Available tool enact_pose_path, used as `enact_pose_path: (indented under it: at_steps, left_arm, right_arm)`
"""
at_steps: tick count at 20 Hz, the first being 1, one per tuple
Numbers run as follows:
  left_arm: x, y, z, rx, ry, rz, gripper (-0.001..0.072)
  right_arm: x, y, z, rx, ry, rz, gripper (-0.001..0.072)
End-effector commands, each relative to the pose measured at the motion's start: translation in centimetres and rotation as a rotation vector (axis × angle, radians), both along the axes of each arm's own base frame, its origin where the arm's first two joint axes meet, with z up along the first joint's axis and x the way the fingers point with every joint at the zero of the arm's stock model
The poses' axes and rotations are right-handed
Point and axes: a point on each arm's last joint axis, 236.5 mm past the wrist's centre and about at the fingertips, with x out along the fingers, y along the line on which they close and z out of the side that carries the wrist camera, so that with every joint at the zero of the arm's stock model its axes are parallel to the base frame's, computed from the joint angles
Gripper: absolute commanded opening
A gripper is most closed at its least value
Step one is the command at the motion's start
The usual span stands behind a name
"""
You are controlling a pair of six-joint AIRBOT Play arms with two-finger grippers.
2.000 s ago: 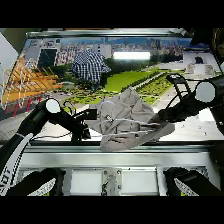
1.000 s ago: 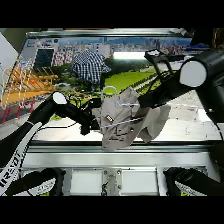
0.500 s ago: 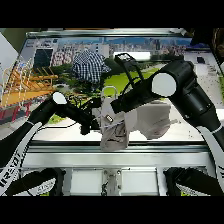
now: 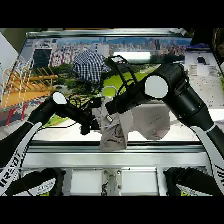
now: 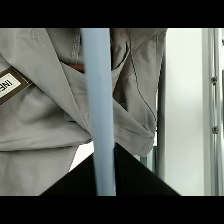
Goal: Fold the clothes and pants, and hang the long-sleeved shirts on hangers.
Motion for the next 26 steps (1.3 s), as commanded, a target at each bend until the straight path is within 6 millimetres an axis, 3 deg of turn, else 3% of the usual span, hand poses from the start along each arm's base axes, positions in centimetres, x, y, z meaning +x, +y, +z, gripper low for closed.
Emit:
enact_pose_path:
  at_steps: [1, 2, 3, 5, 10, 13, 15, 19, 22, 26]
  left_arm:
    - [0.0, 0.0, 0.0, 0.000, -0.001, -0.001, 0.0013]
    - [0.0, 0.0, 0.0, 0.000, 0.000, -0.001, 0.0013]
    - [0.0, 0.0, 0.0, 0.000, 0.000, -0.001, 0.0013]
    - [0.0, 0.0, 0.0, 0.000, 0.000, -0.001, 0.0013]
    - [0.0, 0.0, 0.0, 0.001, 0.001, -0.002, 0.0013]
    - [0.0, 0.0, 0.0, 0.001, 0.000, -0.001, 0.0013]
    - [0.0, 0.0, 0.0, 0.001, 0.000, -0.001, 0.0013]
    - [-0.1, 0.0, 0.0, 0.001, 0.004, -0.005, 0.0013]
    - [-0.2, 0.0, 0.0, 0.000, 0.007, -0.007, 0.0013]
    - [-0.3, 0.0, 0.1, 0.000, 0.009, -0.009, 0.0014]
  right_arm:
    - [0.0, 0.1, 0.0, 0.002, -0.003, 0.005, 0.0196]
    - [-0.1, 0.2, 0.1, 0.005, 0.002, 0.008, 0.0442]
    - [-0.5, 0.3, 0.2, 0.009, 0.002, 0.044, 0.0569]
    - [-1.6, 0.2, 0.8, 0.013, 0.021, 0.107, 0.0569]
    - [-3.1, -3.3, 2.2, -0.006, 0.068, 0.286, 0.0570]
    - [-2.5, -3.8, 3.8, 0.105, 0.025, 0.408, 0.0569]
    - [-1.2, -4.1, 4.6, 0.162, 0.001, 0.378, 0.0570]
    - [0.7, -5.5, 4.6, 0.143, -0.081, 0.409, 0.0570]
    - [2.0, -8.5, 4.6, 0.142, -0.145, 0.474, 0.0571]
    - [1.6, -12.7, 5.8, 0.412, -0.193, 0.574, 0.0572]
